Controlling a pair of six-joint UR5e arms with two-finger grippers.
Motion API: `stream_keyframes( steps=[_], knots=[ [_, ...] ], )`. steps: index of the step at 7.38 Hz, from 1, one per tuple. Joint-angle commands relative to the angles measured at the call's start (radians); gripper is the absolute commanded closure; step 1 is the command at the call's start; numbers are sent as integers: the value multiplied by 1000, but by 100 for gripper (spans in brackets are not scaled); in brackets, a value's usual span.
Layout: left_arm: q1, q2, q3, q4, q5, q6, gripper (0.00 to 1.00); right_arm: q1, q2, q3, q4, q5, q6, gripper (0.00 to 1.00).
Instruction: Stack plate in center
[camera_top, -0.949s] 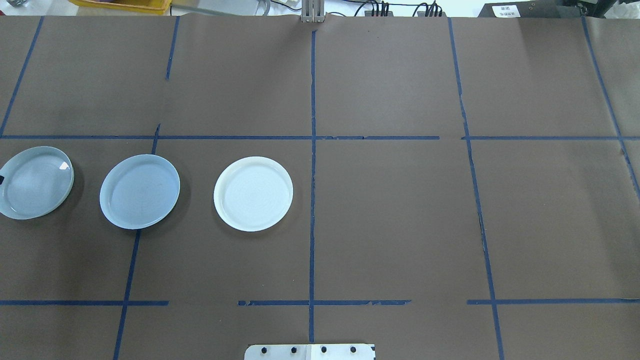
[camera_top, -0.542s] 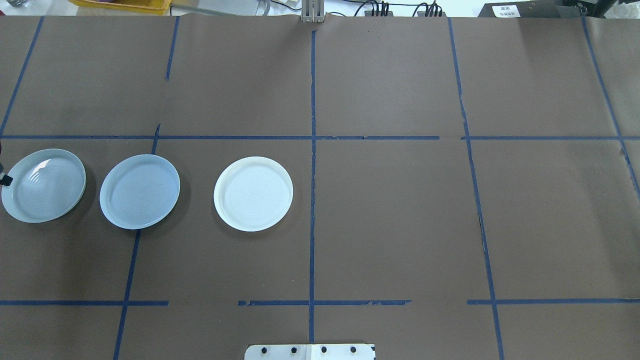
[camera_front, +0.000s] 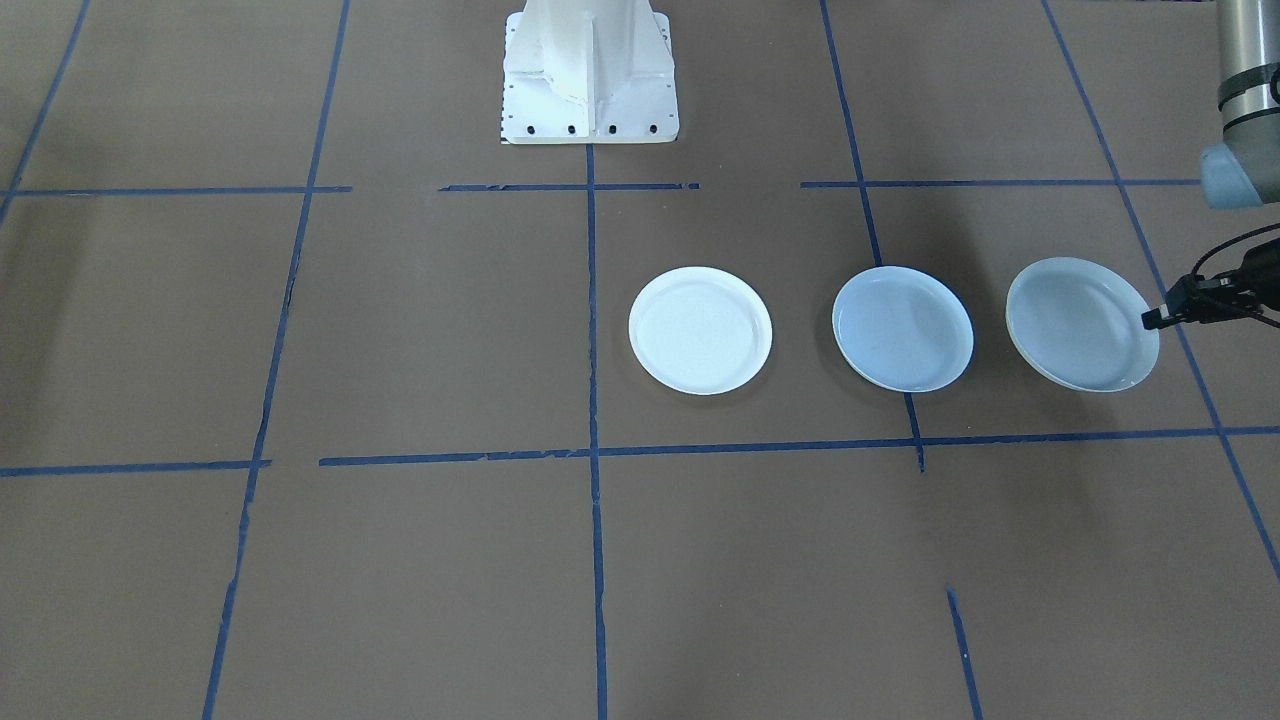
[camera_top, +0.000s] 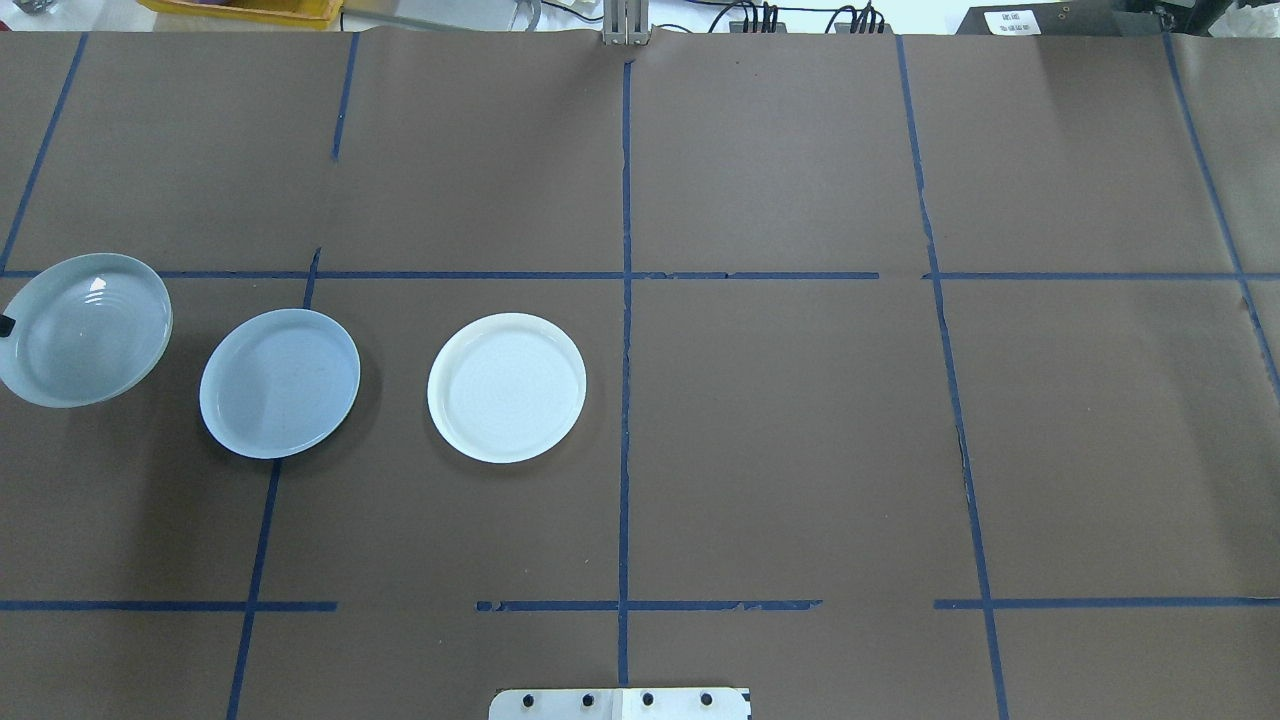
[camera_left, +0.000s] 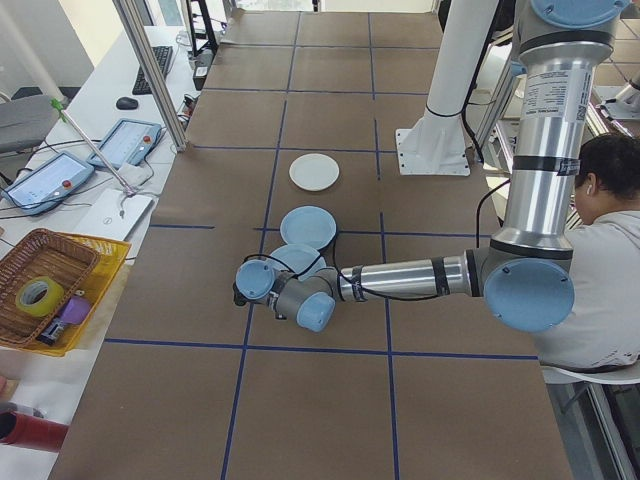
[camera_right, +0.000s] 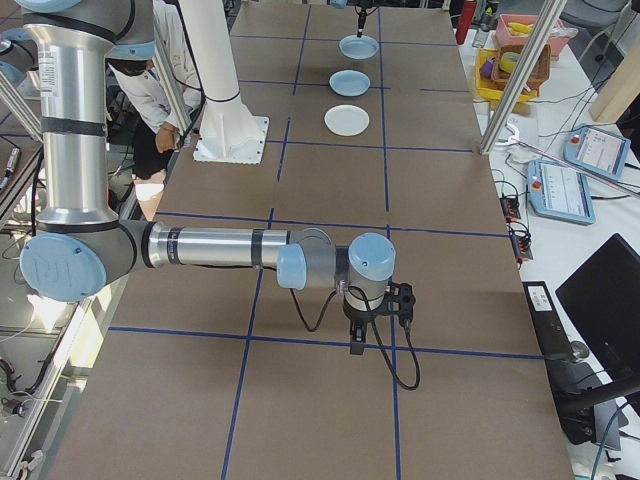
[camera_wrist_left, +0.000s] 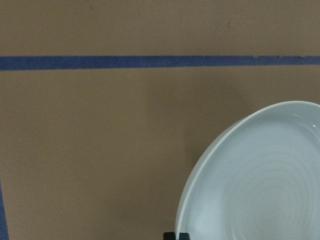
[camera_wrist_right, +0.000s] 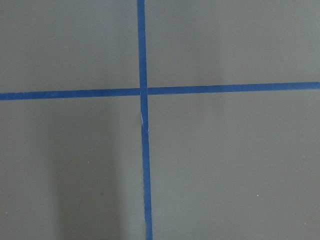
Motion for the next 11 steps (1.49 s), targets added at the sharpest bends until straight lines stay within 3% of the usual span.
stream_keyframes(
  steps=[1, 3, 7, 10, 11],
  knots=[
    [12, -13, -99, -7, 56, -257, 100, 0, 0, 0, 0, 0, 0, 0],
    [138, -5, -104, -145, 146, -441, 100, 0, 0, 0, 0, 0, 0, 0],
    [303, -7, -100, -351, 183, -718, 100, 0, 0, 0, 0, 0, 0, 0],
    [325, -7, -106, -365, 185, -726, 100, 0, 0, 0, 0, -1, 0, 0],
    [325, -7, -104, -374, 185, -726, 90, 0, 0, 0, 0, -1, 0, 0]
  ],
)
